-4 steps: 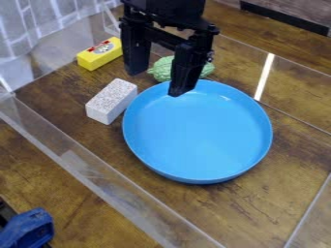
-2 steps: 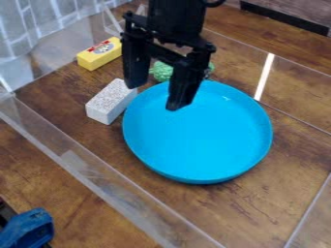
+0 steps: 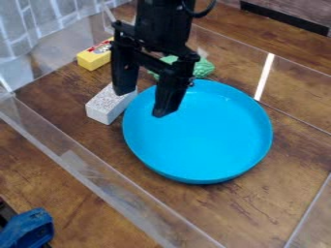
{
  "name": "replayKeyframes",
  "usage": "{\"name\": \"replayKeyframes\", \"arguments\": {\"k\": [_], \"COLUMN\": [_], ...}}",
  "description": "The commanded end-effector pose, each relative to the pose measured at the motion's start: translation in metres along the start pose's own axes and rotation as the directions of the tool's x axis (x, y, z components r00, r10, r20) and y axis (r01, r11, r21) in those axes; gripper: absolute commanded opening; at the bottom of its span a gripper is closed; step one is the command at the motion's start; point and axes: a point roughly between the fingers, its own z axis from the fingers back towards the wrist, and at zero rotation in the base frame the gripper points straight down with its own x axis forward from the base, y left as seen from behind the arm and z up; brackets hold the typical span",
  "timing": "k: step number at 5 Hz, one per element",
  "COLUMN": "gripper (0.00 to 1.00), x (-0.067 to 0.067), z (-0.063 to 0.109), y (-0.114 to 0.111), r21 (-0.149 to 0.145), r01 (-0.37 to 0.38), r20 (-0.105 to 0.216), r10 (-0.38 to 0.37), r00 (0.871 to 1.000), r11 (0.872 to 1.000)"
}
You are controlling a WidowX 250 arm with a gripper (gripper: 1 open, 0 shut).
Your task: Put the white object in the blue tray
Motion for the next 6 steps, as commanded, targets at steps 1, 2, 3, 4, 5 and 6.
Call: {"name": "replayKeyframes", "arguments": {"k": [1,2,3,4,5,6], "gripper": [1.0,1.0,1.0,1.0,1.0,1.0], "x": [-0.002,-0.004,-0.007,-0.006,-0.003,0.0], "z": [0.013,0.012,0.01,0.007,0.003,-0.004], "y": [0.011,0.019,0.028,0.037,0.042,0.049], "r21": [0.003,0.003,0.001,-0.001,-0.005,-0.009], "r01": [-0.015,-0.015,-0.02,-0.019,-0.025,-0.027], "r20": [0.054,0.055,0.061,0.067,0.067,0.071], "r10": [0.014,0.015,0.02,0.019,0.025,0.027], "r00": [0.998,0.998,0.998,0.998,0.997,0.997], "r11": [1.0,1.0,1.0,1.0,1.0,1.0]}}
